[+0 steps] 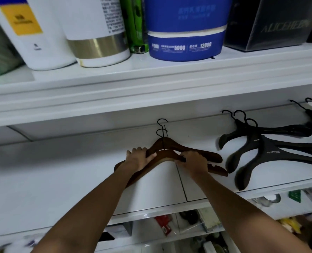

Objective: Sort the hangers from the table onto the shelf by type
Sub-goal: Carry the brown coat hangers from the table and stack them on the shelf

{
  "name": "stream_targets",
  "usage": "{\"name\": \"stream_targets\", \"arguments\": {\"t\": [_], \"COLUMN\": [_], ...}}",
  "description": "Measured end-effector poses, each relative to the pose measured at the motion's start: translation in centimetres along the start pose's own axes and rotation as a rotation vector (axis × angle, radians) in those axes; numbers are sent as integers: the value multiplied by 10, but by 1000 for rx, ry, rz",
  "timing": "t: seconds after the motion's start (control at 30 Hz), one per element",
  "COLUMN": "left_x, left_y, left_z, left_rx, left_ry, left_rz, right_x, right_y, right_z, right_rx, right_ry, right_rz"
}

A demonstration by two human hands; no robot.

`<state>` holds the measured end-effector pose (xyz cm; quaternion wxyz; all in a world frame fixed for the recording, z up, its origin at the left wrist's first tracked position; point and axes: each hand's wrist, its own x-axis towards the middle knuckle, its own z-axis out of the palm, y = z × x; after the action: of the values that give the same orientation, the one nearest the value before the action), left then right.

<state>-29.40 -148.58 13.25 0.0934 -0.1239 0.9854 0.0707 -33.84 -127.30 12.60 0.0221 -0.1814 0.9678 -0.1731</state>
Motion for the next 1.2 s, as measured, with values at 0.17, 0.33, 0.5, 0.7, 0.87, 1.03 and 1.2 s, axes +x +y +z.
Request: {"name": "stream_targets", "arguments": {"t": [0.17, 0.33, 0.5, 0.7, 0.87, 1.03, 1.2], "left_x": [-10, -10, -7, -3, -1, -3, -2], "left_y": [8, 11, 10, 12, 13, 12, 17], "left_z": [9, 22, 25, 34, 37, 27, -2], "left_rx": [51, 25, -32, -114, -122, -159, -157], "left_ry": [-38, -14, 24, 112, 119, 59, 70], "left_rz": [4, -6, -12, -43, -60, -60, -56], "right_x": [3, 11, 20, 31, 34, 34, 26], "right_y": [-1, 7, 15, 15, 18, 19, 22], "right_z": [15, 14, 18, 23, 24, 20, -1], "right_rx": [-173, -275, -259, -173, -137, -124, -87], "right_ry": [26, 96, -53, -39, -70, -103, -29], "right_rz": [94, 14, 101, 122, 113, 89, -20]}}
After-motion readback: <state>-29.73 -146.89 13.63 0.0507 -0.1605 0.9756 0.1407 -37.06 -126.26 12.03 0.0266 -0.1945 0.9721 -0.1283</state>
